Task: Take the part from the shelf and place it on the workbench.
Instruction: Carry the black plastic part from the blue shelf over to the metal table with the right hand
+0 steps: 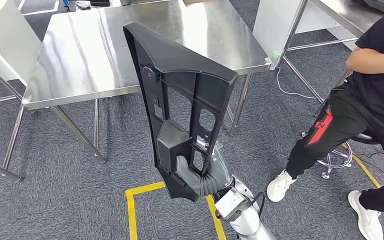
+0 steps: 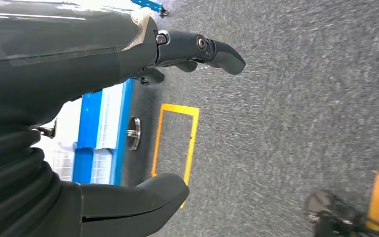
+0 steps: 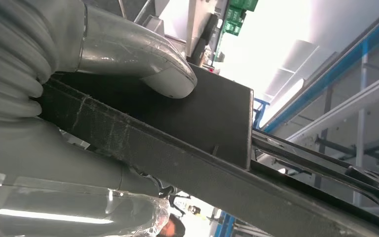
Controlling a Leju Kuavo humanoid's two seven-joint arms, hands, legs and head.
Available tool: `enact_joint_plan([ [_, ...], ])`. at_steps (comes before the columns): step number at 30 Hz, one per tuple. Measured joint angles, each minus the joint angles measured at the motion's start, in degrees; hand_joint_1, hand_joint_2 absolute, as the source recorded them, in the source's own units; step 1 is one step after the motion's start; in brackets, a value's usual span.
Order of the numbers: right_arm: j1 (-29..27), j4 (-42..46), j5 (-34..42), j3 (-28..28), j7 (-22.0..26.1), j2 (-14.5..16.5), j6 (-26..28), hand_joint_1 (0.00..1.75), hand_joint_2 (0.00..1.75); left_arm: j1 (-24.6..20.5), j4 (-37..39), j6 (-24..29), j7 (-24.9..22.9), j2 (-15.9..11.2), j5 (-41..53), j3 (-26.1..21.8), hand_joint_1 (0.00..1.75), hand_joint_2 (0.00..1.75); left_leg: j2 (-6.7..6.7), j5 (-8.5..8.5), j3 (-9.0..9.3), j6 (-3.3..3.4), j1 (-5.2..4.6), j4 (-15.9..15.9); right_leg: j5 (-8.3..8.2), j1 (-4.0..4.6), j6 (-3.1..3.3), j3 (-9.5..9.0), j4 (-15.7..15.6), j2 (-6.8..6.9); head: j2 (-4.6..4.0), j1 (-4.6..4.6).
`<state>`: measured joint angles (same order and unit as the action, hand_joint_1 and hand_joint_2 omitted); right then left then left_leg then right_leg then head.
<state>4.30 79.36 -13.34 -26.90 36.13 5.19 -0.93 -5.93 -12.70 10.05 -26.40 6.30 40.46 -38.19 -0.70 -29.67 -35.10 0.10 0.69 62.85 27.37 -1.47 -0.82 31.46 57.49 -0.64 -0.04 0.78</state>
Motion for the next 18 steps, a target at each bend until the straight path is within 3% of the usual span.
enact_joint_plan([
  [2, -0.1, 0.0, 0.0, 0.0, 0.0, 0.0, 0.1, 1.75, 1.75, 0.0, 0.0, 0.0, 0.0, 0.0, 0.2, 0.0, 0.0, 1.75, 0.27, -2.89, -4.14, -0.38, 0.08, 7.6, 0.24, 0.08, 0.43, -0.18, 0.0, 0.12, 0.0, -0.02],
  [3, -0.1, 0.0, 0.0, 0.0, 0.0, 0.0, 0.2, 1.75, 1.75, 0.1, 0.0, 0.0, 0.0, 0.0, 0.3, 0.0, 0.0, 1.75, 0.29, -3.39, -5.89, -0.49, 0.12, 10.3, 0.35, 0.12, 0.55, -0.29, 0.0, 0.16, 0.0, -0.02],
  [4, -0.1, -0.1, 0.0, 0.0, 0.0, -0.1, 0.3, 1.75, 1.75, 0.2, 0.0, 0.0, 0.0, 0.0, 0.3, 0.0, 0.0, 1.75, 0.31, -2.82, -6.74, -0.52, 0.19, 11.1, 0.49, 0.13, 0.63, -0.47, 0.0, 0.17, 0.0, -0.03],
  [5, -0.1, -0.1, 0.0, 0.0, 0.0, -0.1, 0.3, 1.75, 1.75, 0.2, 0.0, 0.0, 0.0, 0.0, 0.4, 0.0, 0.0, 1.75, 0.37, -1.19, -6.47, -0.5, 0.28, 9.7, 0.68, 0.12, 0.64, -0.74, 0.0, 0.17, 0.0, -0.02],
  [7, -0.1, -0.1, 0.0, 0.0, 0.0, -0.1, 0.4, 1.75, 1.75, 0.2, 0.0, 0.1, 0.0, -0.1, 0.4, 0.0, 0.0, 1.75, 0.79, 3.19, -3.56, -0.37, 0.45, 2.7, 1.23, 0.18, 0.35, -1.4, 0.0, 0.16, 0.0, -0.02],
  [8, -0.1, -0.1, 0.1, 0.0, 0.0, -0.1, 0.4, 1.75, 1.75, 0.1, 0.0, 0.1, 0.0, -0.1, 0.4, 0.0, 0.0, 1.75, 1.03, 4.38, -1.98, -0.26, 0.39, -0.6, 1.56, 0.37, 0.04, -1.63, 0.1, 0.14, 0.0, -0.01],
  [10, 0.0, -0.1, 0.1, -0.1, 0.0, -0.1, 0.4, 1.75, 1.75, 0.0, 0.0, 0.3, 0.0, -0.1, 0.4, 0.0, 0.0, 1.75, 1.27, 4.58, -0.51, 0.28, 0.11, -3.9, 1.87, 0.73, -0.73, -1.88, 0.0, 0.17, 0.0, 0.03],
  [13, 0.1, -0.1, 0.3, -0.2, 0.0, -0.2, 0.4, 1.75, 1.75, 0.1, 0.0, 0.5, 0.0, 0.0, 0.4, -0.1, 0.0, 1.75, 0.95, 4.06, 0.34, 1.66, -0.05, -4.7, 2.02, 0.85, -1.73, -2.0, 0.8, 0.28, -0.01, 0.14],
  [15, 0.4, -0.1, 0.3, -0.2, -0.1, -0.2, 0.4, 1.75, 1.75, 0.1, 0.0, 0.6, 0.0, 0.0, 0.5, -0.1, 0.0, 1.75, 0.75, 3.89, 1.18, 2.4, -0.08, -4.9, 3.92, 0.78, -1.51, 0.02, 4.8, 0.33, -0.01, 0.24],
  [17, 0.5, -0.2, 0.3, -0.2, -0.1, -0.2, 0.4, 1.75, 1.75, 0.0, 0.0, 0.6, 0.0, -0.1, 0.5, -0.1, 0.0, 1.75, 0.61, 3.52, 1.52, 2.88, -0.27, -4.9, 6.66, 0.79, -1.1, 4.45, 12.5, 0.32, 0.0, 0.3],
  [18, 0.5, -0.2, 0.4, -0.2, -0.1, -0.3, 0.4, 1.75, 1.75, 0.0, 0.0, 0.6, 0.0, -0.1, 0.5, -0.2, 0.0, 1.75, 0.53, 3.31, 1.69, 3.03, -0.38, -4.9, 7.49, 0.82, -1.2, 6.67, 15.6, 0.32, 0.0, 0.3],
])
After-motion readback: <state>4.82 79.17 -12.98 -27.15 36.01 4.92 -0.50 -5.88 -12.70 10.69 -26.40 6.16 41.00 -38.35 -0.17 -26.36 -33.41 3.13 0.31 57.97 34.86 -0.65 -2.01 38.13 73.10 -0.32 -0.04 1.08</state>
